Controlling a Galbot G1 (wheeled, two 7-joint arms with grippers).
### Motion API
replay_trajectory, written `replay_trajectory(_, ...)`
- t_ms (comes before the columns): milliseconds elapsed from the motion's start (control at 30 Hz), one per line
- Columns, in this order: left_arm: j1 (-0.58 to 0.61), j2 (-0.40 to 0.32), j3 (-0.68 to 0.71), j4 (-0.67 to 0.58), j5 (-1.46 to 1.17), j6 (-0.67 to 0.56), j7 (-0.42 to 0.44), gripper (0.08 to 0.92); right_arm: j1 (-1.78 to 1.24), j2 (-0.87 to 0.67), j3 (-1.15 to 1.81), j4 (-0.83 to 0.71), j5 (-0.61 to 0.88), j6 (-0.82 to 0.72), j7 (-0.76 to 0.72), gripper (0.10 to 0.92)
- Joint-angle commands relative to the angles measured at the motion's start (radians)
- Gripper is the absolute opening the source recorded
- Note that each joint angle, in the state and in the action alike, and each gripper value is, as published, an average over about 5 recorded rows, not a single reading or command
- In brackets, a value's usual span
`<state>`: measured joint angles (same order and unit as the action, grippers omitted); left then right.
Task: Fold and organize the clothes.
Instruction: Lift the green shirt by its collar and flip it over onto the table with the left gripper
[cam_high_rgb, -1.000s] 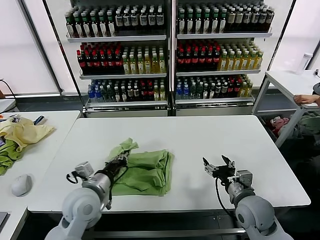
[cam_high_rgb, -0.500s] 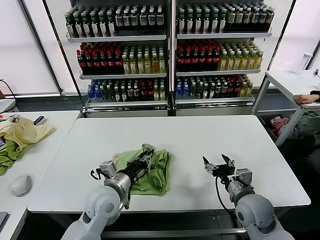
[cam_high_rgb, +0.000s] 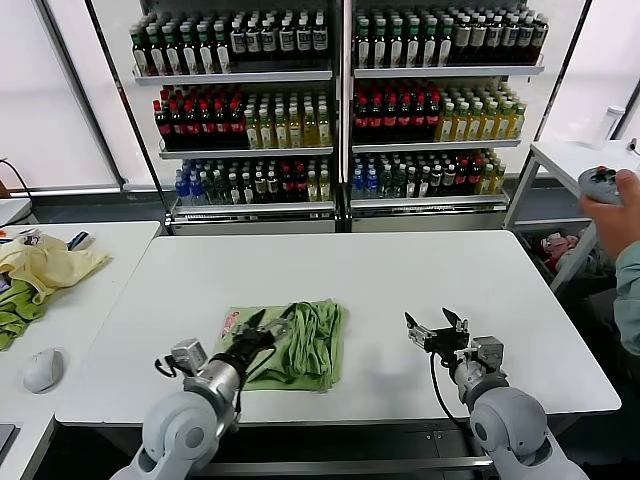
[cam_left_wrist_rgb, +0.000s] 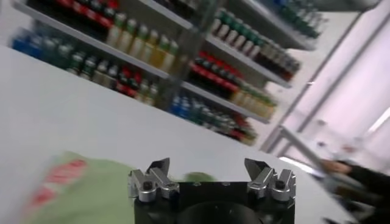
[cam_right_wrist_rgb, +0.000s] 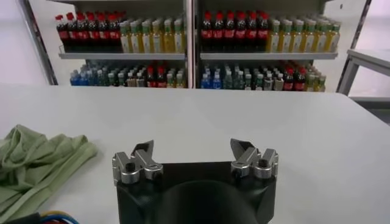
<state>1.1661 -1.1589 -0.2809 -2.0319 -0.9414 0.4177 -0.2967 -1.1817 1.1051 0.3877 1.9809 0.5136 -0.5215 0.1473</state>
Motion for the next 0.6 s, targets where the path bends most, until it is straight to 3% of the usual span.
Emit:
replay_trajectory(33, 0.058, 0.077, -0.145, 0.161, 0.287, -0.099, -0.011, 0.816, 0.0, 0.003, -0.002, 0.002, -0.002, 0.001, 0.0, 0.823)
replay_trajectory(300, 0.067, 0.043, -0.074, 0.226, 0.405, -0.097, 0.034, 0.823, -0.01, 0.001, 0.004, 0.022, -0.004, 0.0, 0.002, 0.823)
replay_trajectory(600, 0.046, 0.008, -0.024, 0.232, 0.326, -0.032, 0.035, 0.823, -0.031, -0.012, 0.028, 0.045, -0.002, 0.001, 0.0, 0.823)
